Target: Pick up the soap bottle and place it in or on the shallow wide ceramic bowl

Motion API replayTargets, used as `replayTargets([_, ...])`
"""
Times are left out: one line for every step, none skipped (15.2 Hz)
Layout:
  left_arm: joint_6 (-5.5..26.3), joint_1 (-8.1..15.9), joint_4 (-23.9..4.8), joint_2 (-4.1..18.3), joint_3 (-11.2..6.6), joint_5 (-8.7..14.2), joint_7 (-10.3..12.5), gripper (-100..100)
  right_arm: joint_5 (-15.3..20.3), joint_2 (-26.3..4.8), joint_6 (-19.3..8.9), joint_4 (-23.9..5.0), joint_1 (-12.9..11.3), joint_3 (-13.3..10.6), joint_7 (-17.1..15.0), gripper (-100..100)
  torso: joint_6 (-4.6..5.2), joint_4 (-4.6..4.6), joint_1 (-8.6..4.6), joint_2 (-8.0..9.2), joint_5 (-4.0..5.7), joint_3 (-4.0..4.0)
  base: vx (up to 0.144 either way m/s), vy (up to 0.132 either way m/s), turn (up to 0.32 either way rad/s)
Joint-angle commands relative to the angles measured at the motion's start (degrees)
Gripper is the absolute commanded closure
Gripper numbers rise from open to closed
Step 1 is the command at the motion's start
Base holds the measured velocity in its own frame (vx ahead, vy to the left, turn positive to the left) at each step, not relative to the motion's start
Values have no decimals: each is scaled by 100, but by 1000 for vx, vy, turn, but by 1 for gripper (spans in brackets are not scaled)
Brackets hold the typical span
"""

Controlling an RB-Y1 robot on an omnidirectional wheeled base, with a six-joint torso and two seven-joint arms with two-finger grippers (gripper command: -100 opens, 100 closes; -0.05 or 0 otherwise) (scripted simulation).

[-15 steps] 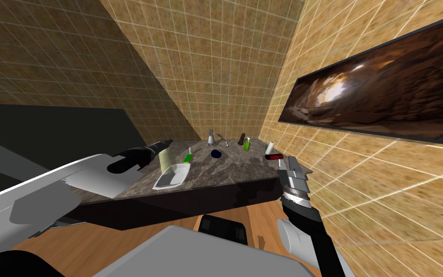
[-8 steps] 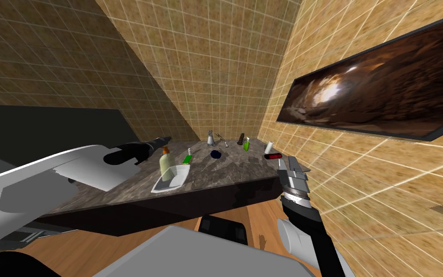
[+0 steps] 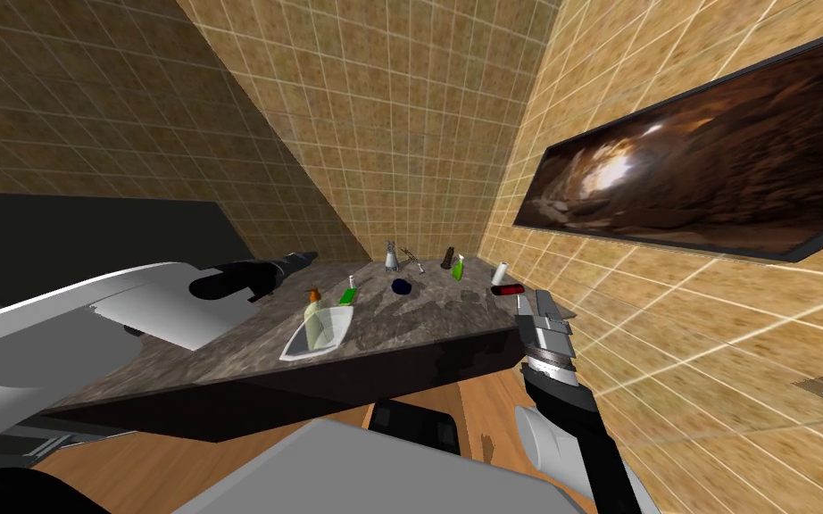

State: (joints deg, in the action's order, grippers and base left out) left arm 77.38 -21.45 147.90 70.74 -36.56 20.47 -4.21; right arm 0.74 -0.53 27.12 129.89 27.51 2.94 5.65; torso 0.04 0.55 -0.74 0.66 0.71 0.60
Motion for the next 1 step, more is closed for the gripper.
replayTargets([0, 0, 0, 0, 0, 0, 0, -100, 0, 0, 0, 0, 0, 0, 0, 0, 0, 0, 0, 0, 0, 0, 0, 0, 0])
